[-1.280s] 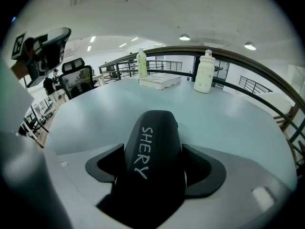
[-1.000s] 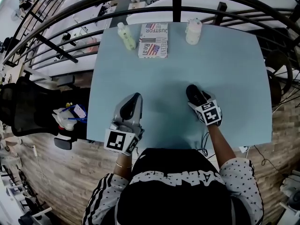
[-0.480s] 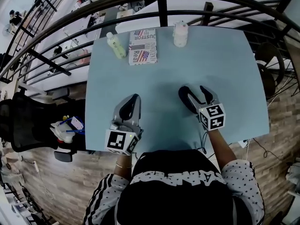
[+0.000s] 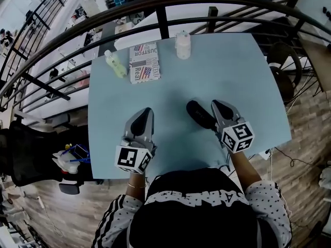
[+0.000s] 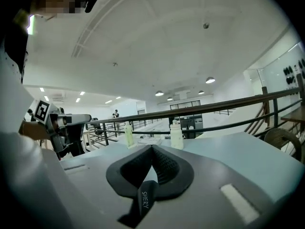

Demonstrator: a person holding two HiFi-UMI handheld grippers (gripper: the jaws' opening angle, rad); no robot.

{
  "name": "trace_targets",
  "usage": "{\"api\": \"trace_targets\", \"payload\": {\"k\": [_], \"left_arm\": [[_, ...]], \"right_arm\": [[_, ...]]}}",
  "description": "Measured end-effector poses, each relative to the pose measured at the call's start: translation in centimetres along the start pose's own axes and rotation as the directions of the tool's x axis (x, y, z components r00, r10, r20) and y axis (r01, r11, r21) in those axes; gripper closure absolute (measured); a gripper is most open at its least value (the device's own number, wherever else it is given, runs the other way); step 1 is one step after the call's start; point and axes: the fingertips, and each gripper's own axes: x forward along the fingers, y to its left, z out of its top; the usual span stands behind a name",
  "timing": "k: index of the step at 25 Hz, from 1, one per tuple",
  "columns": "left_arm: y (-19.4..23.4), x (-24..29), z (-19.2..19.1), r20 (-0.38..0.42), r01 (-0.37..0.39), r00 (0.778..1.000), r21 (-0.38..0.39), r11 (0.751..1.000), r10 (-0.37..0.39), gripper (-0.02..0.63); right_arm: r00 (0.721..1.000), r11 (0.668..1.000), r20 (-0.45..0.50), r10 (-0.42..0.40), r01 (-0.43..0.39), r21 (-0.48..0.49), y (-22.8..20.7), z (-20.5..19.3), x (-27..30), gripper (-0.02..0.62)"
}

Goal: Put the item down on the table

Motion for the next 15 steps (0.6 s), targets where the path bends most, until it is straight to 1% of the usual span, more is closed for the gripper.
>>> {"api": "trace_targets", "payload": {"k": [2,5,7,10,15], "left_arm": [[-0.2,0.3,0.0,-0.001,0.009,1.000,-0.005,1.000,-0.009,0.606],[-0.5,0.7,-0.1,-0.004,0.022,1.000,-0.011,1.000,-0.022,0.606],[-0.7,0.9,-0.2,-0.008,0.029,1.000,-0.011,1.000,-0.029,0.606],[-0.7,0.9,-0.3,-0.008,0.034,0.999,-0.012,0.999,-0.034,0.606],[-0.6,0.8,-0.3,-0.011,0.035,0.999,-0.011,0.999,-0.035,0.606]], "right_arm": [[1.000,1.000,0.019,0.002,-0.003,0.008,-0.1,0.8,-0.6,0.591],[0.999,0.998,0.046,0.020,-0.023,0.051,-0.2,1.6,-1.1,0.592],[0.998,0.998,0.056,0.018,-0.022,0.065,-0.2,1.8,-1.3,0.591],[0.999,0.998,0.051,0.015,-0.018,0.057,-0.1,1.9,-1.5,0.592],[0.999,0.999,0.038,0.031,-0.032,0.032,0.3,2.0,-1.4,0.592]]}}
